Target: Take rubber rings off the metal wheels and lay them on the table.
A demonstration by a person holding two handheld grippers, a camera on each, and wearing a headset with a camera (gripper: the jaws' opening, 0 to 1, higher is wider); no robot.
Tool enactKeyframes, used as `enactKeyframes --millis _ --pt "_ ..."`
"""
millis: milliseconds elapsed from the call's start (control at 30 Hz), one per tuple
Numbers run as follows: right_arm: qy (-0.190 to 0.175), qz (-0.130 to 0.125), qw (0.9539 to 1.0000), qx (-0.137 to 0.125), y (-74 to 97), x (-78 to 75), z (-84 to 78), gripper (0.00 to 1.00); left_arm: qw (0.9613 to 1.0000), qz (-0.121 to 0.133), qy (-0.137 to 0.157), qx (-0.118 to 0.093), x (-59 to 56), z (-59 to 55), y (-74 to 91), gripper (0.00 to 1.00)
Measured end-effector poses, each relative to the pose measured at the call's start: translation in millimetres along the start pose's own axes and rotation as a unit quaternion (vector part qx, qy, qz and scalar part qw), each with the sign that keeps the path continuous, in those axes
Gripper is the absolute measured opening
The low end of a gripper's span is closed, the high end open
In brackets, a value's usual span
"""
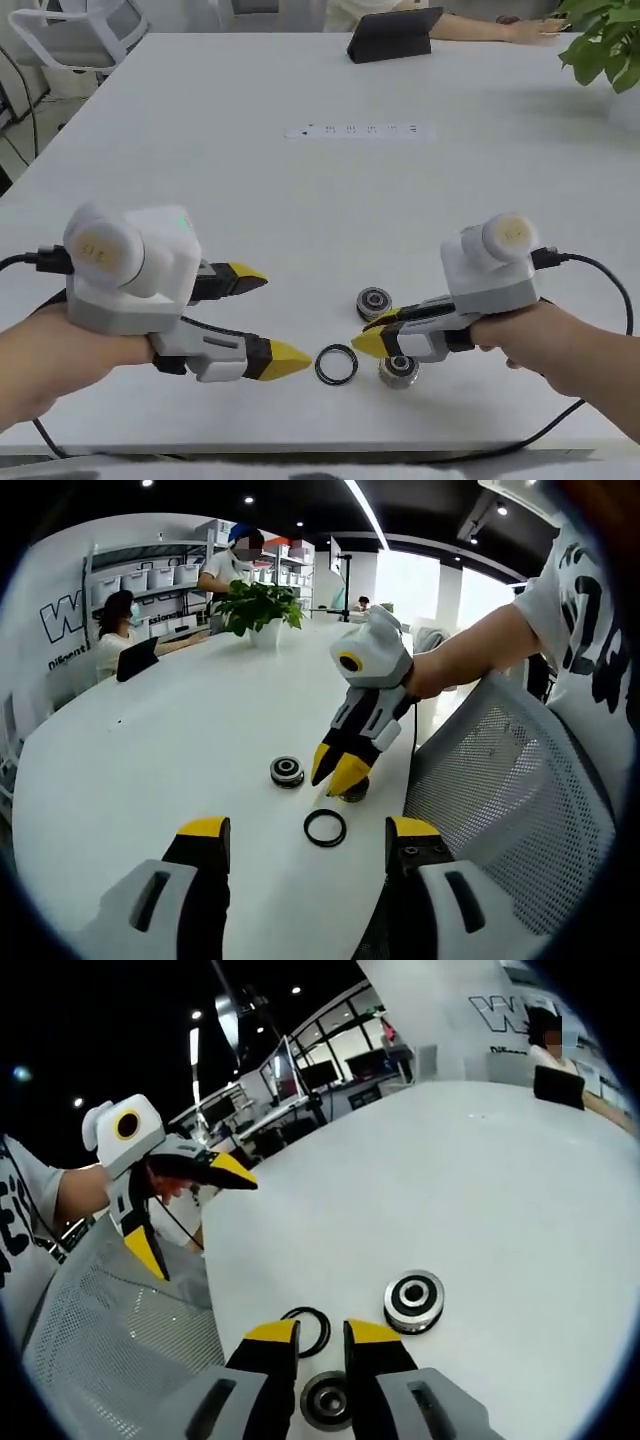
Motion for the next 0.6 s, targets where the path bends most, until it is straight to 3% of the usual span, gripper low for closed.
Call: enactKeyframes --millis 600 --pt "0.008 -0.034 0.9989 -0.031 18.5 -21.7 7.5 0.18 1.0000 0.001 -0.005 0.005 15.6 2.5 -13.6 0.58"
Point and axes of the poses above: the centre of the closed fingertips' face, and the gripper's own axes: y roughly backward along the fingers, x roughly to its left, z roughly out of its top, the point moved 7 cm from there along y, roughly backward along the fingers, and after that the axes turned 12 degrees about -y, right-handed, at the moved point
